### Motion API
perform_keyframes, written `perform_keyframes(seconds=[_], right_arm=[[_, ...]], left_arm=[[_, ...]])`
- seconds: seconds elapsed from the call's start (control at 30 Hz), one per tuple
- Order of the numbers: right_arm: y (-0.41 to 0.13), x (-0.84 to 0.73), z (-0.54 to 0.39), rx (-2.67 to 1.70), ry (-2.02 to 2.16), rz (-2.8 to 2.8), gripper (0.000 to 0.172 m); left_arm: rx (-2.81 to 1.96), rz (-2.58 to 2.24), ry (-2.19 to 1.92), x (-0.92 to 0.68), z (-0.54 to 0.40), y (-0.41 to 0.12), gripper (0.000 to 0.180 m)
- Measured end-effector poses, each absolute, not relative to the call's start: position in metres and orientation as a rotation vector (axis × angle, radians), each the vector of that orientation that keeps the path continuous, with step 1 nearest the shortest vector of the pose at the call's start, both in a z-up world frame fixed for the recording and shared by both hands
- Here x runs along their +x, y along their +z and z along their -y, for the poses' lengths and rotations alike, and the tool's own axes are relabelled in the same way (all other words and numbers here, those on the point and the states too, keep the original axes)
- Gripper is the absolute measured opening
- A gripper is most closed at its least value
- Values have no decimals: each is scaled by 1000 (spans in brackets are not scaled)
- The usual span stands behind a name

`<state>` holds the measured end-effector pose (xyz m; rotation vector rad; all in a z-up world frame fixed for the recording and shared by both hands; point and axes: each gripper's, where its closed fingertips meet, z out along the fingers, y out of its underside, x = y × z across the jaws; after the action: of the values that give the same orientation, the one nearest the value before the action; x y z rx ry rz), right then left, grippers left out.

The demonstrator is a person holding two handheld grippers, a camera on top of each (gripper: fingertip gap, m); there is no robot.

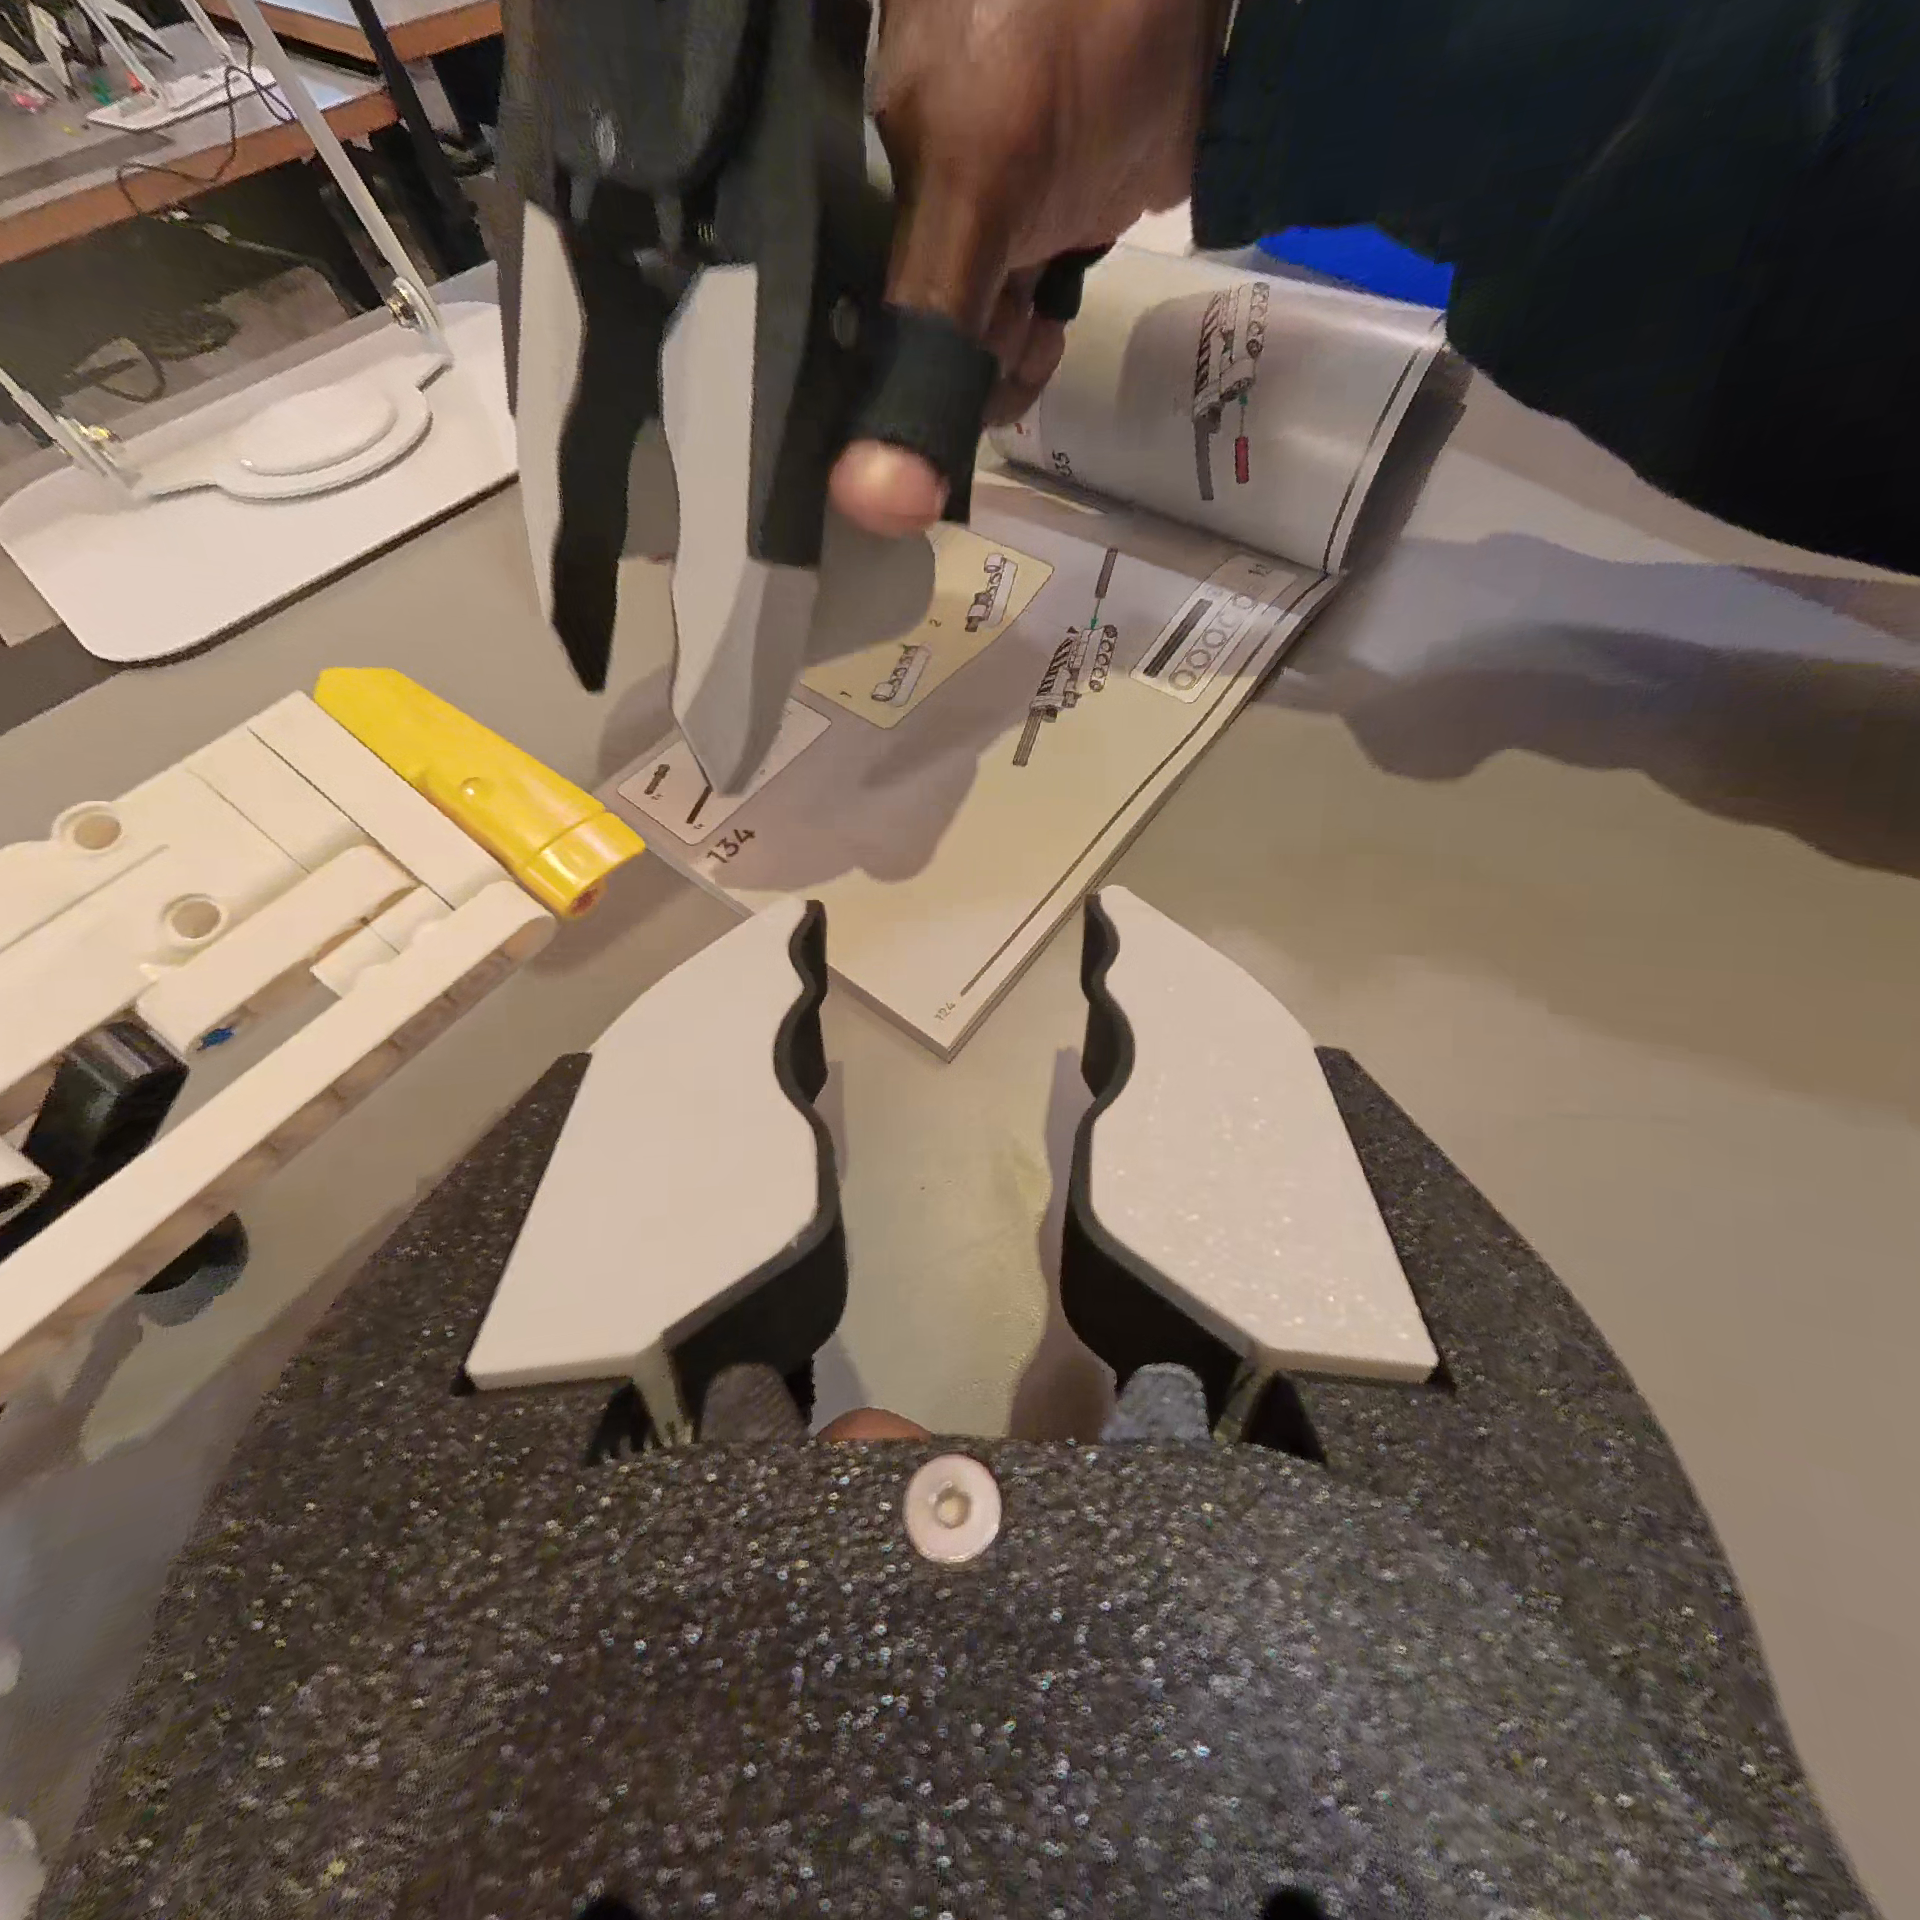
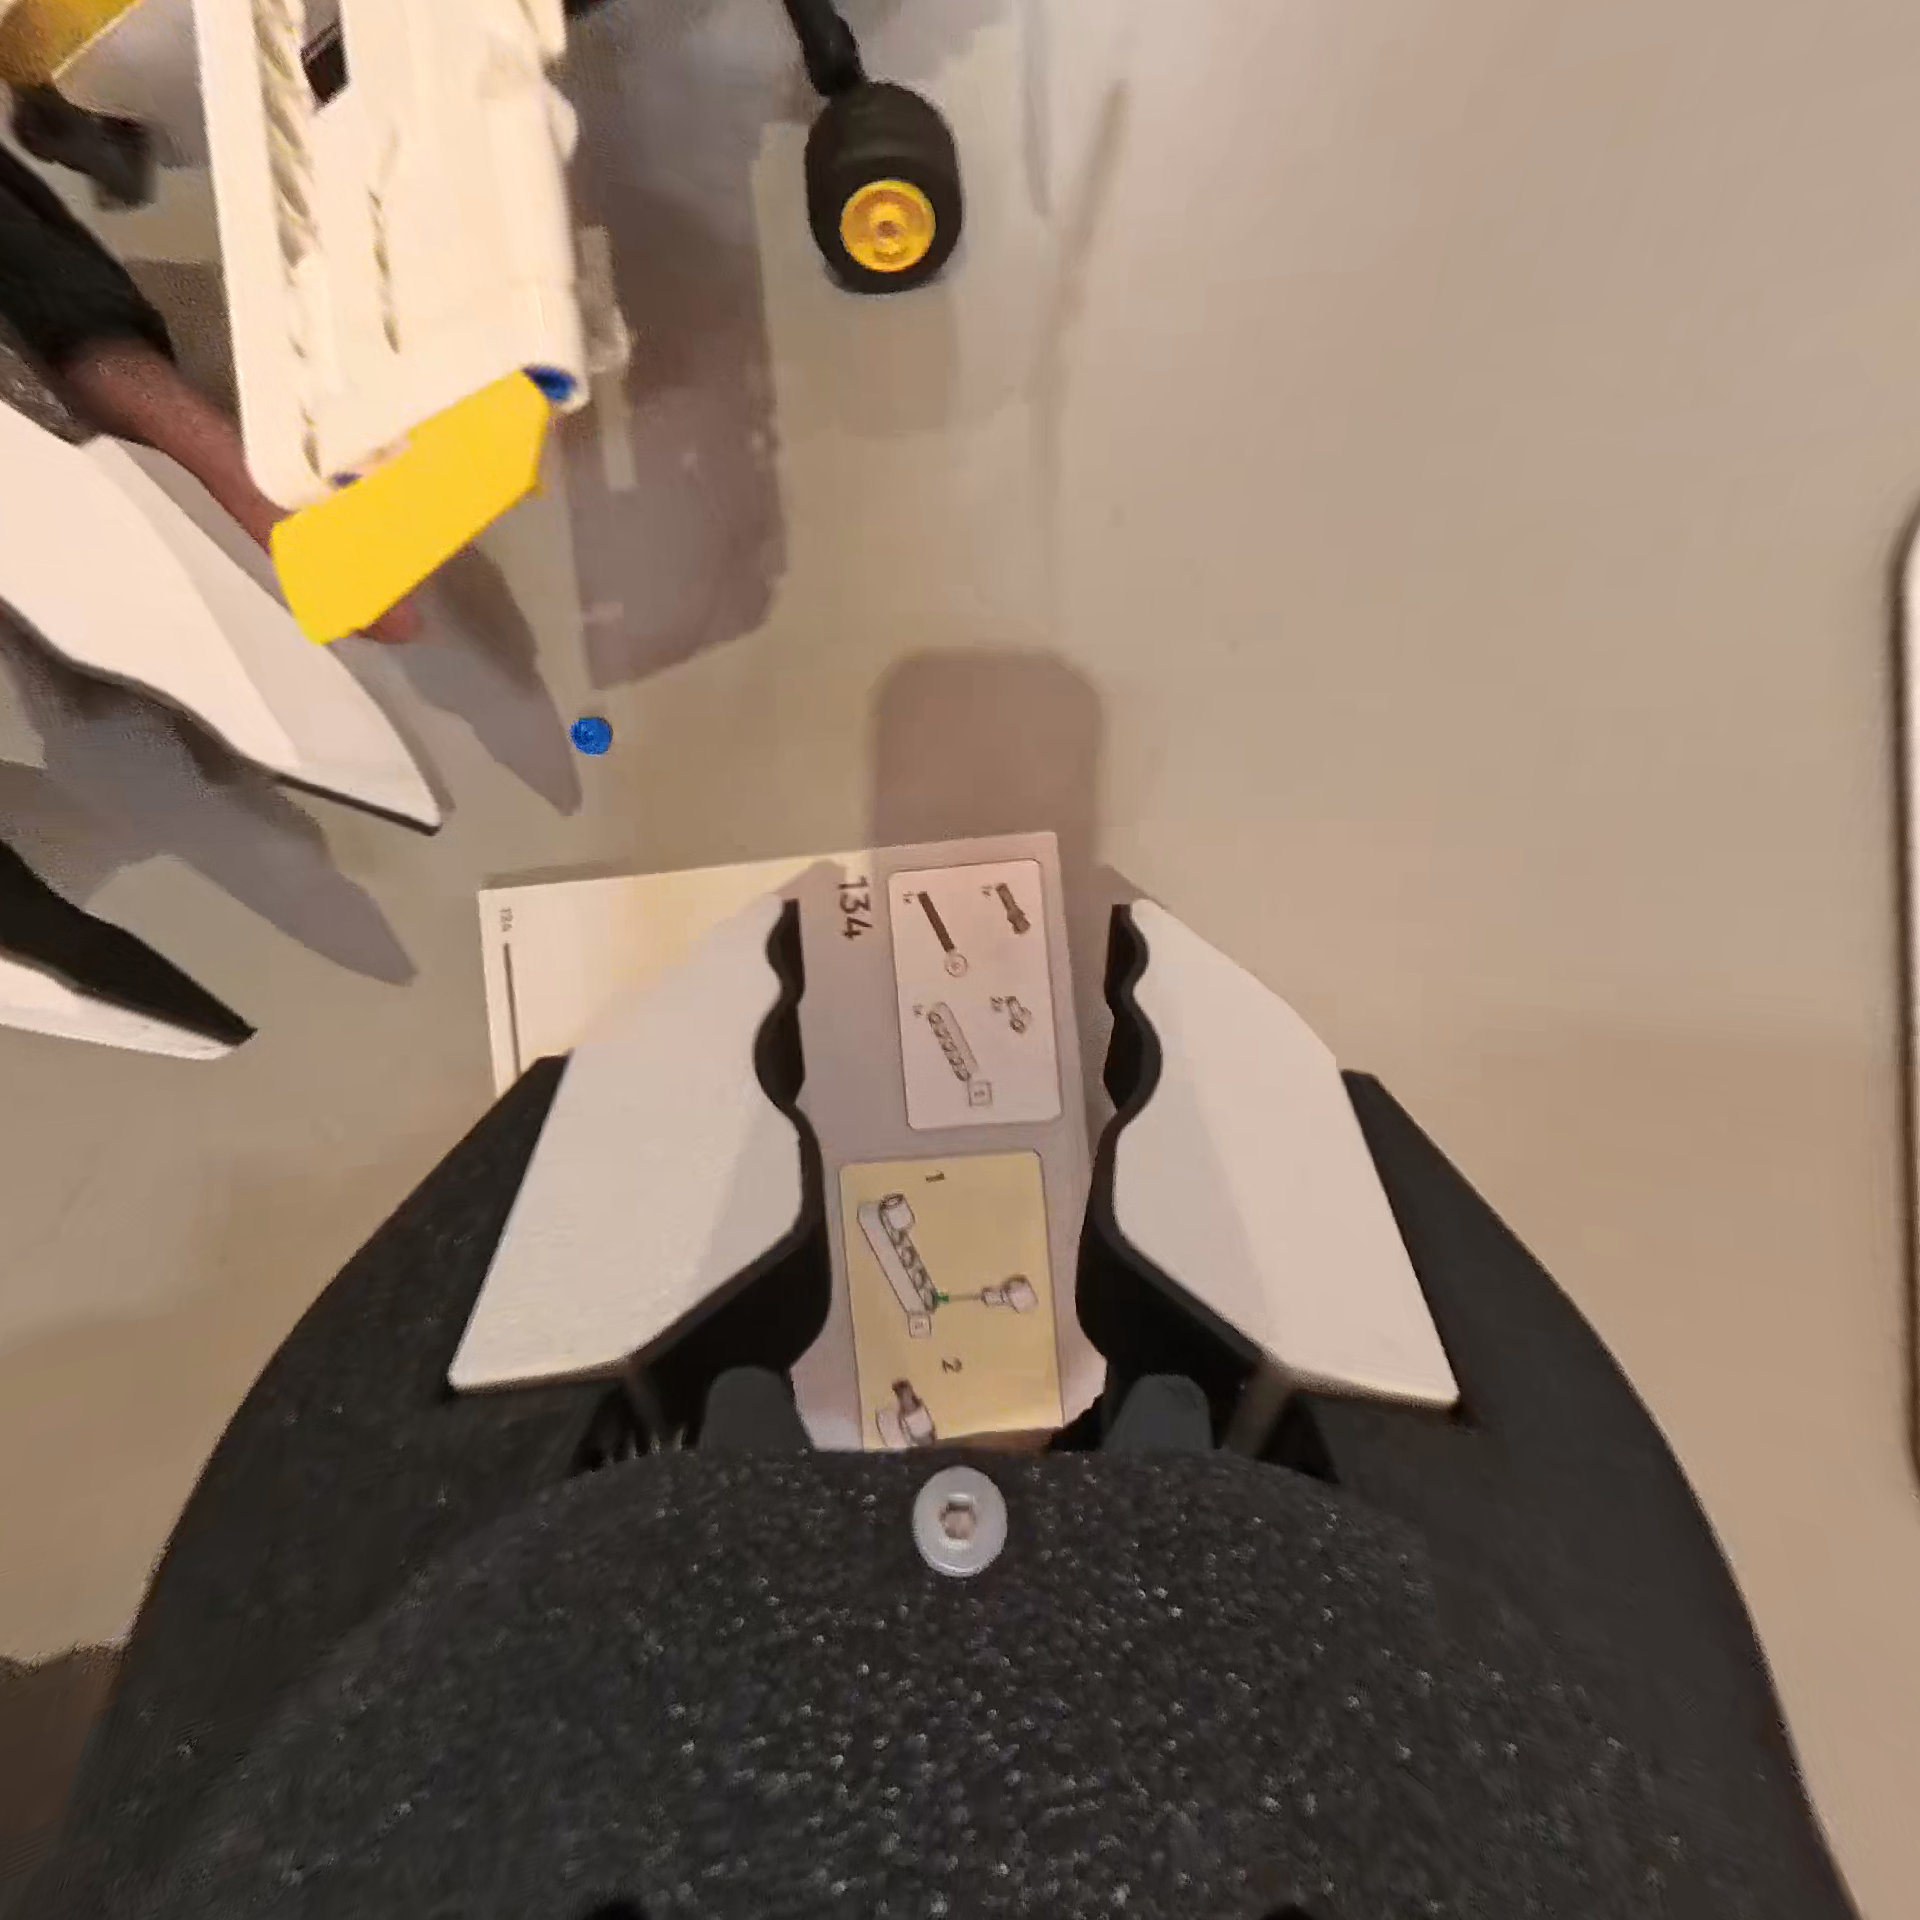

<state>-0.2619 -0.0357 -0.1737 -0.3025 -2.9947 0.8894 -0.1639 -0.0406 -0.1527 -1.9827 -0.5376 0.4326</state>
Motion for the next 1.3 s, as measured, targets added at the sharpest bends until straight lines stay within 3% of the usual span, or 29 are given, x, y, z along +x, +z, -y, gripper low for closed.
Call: perform_keyframes(seconds=[0.23,0.47,0.63,1.3], right_arm=[[-187,-265,49,-425,940,2912,61],[-182,-269,54,-557,1159,2786,54],[-177,-268,52,-512,1137,2776,46],[-188,-262,56,-441,1056,2819,48]], left_arm=[[-1977,546,435,-166,46,-152,47],[-1974,558,420,-167,46,-153,47],[-1972,576,388,-168,46,-153,47],[-1968,582,362,-168,46,-154,46]])
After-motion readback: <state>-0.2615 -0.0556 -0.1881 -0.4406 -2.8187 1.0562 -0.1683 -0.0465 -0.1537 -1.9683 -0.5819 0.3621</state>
